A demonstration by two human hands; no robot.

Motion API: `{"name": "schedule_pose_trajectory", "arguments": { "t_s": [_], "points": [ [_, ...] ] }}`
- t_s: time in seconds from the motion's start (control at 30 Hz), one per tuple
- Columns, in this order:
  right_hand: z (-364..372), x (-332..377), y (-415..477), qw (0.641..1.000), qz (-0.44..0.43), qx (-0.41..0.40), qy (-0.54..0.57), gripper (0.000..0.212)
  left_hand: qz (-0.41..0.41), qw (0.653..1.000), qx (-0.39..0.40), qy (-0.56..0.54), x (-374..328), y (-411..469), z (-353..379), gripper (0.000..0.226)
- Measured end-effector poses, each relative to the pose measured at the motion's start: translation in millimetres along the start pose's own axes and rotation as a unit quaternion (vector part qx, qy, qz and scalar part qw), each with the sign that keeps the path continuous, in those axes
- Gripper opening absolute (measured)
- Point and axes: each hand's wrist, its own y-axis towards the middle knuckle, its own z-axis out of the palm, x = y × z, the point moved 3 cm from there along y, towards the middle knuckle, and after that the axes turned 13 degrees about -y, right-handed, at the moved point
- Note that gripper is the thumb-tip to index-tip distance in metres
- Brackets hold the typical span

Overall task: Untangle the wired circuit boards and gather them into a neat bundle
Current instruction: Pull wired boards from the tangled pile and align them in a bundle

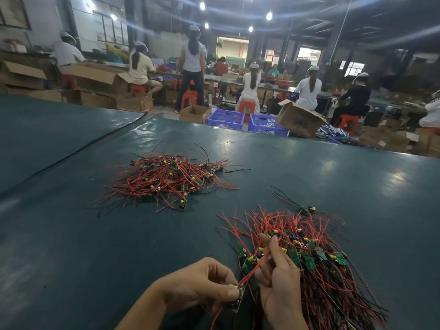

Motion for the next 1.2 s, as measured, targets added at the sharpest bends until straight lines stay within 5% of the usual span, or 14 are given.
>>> {"name": "schedule_pose_trajectory", "arguments": {
  "t_s": [0.13, 0.27, 0.33, 0.53, 0.67, 0.87, 1.07, 1.2],
  "points": [
    [2.3, -5.9, -0.9, 0.996, 0.005, 0.007, -0.083, 0.04, 0.054, 0.994, -0.07, -0.068, 2.3, 3.2, -4.3, 0.031],
    [20.8, -15.9, -10.8, 0.975, -0.043, 0.08, -0.204, 0.016, 0.092, 0.981, -0.129, -0.108, 0.7, 5.8, -8.6, 0.031],
    [23.8, -16.6, -12.1, 0.969, -0.06, 0.076, -0.226, 0.022, 0.088, 0.984, -0.128, -0.091, -0.8, 4.3, -8.7, 0.026],
    [-4.6, 3.2, 2.0, 0.997, 0.0, -0.039, -0.059, 0.014, 0.029, 0.999, -0.022, -0.014, 1.3, 2.3, 2.6, 0.009],
    [-9.8, 2.7, 3.9, 0.996, -0.014, -0.069, -0.047, 0.015, 0.02, 0.999, -0.006, 0.025, 3.4, 3.4, 2.4, 0.008],
    [-10.8, 5.6, 6.6, 0.99, -0.063, -0.094, -0.085, 0.01, 0.127, 0.967, -0.216, 0.051, 0.2, 18.4, -7.2, 0.028],
    [-10.2, 5.2, 5.7, 0.985, -0.082, -0.097, -0.114, 0.013, 0.185, 0.935, -0.291, 0.089, -17.7, 36.0, -4.4, 0.011],
    [-11.2, 4.6, 5.4, 0.985, -0.083, -0.092, -0.116, 0.014, 0.171, 0.871, -0.353, 0.295, -19.9, 46.5, -2.3, 0.02]
  ]
}}
